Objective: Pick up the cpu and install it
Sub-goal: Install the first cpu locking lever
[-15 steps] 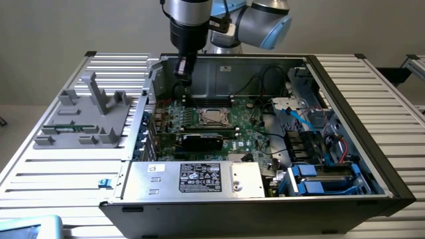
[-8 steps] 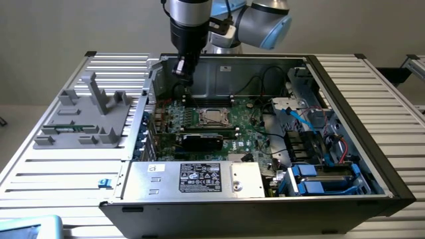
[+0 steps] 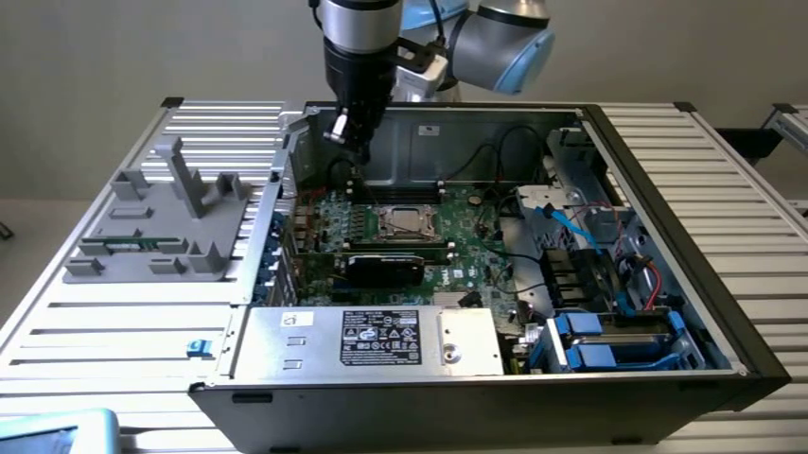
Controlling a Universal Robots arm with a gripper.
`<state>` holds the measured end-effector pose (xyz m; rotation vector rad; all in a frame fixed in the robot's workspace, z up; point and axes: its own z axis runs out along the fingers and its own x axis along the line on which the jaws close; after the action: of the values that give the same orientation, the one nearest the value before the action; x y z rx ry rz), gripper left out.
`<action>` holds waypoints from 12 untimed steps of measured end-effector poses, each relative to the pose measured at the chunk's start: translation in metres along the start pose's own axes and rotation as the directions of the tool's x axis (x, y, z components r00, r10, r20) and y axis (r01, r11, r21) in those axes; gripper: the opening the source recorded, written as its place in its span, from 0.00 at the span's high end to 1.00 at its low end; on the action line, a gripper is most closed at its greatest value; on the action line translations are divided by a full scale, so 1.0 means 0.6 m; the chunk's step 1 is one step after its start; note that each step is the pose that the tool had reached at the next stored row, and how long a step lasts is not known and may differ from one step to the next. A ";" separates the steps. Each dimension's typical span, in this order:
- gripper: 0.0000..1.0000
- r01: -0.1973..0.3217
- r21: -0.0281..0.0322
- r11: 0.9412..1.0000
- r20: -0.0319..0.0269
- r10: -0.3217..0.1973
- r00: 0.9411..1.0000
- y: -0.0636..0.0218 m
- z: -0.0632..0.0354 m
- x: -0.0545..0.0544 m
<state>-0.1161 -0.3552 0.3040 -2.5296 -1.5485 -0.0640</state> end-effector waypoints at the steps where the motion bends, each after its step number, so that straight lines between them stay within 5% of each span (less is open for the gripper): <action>1: 0.89 -0.015 -0.001 1.000 -0.002 0.015 1.000 0.000 0.001 0.000; 8: 0.89 -0.102 0.005 0.995 -0.003 0.102 0.995 0.001 0.007 -0.001; 12: 0.89 -0.156 0.002 0.988 -0.009 0.156 0.988 0.001 0.010 -0.001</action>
<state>-0.1161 -0.3552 0.2980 -2.6362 -1.3406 -0.0544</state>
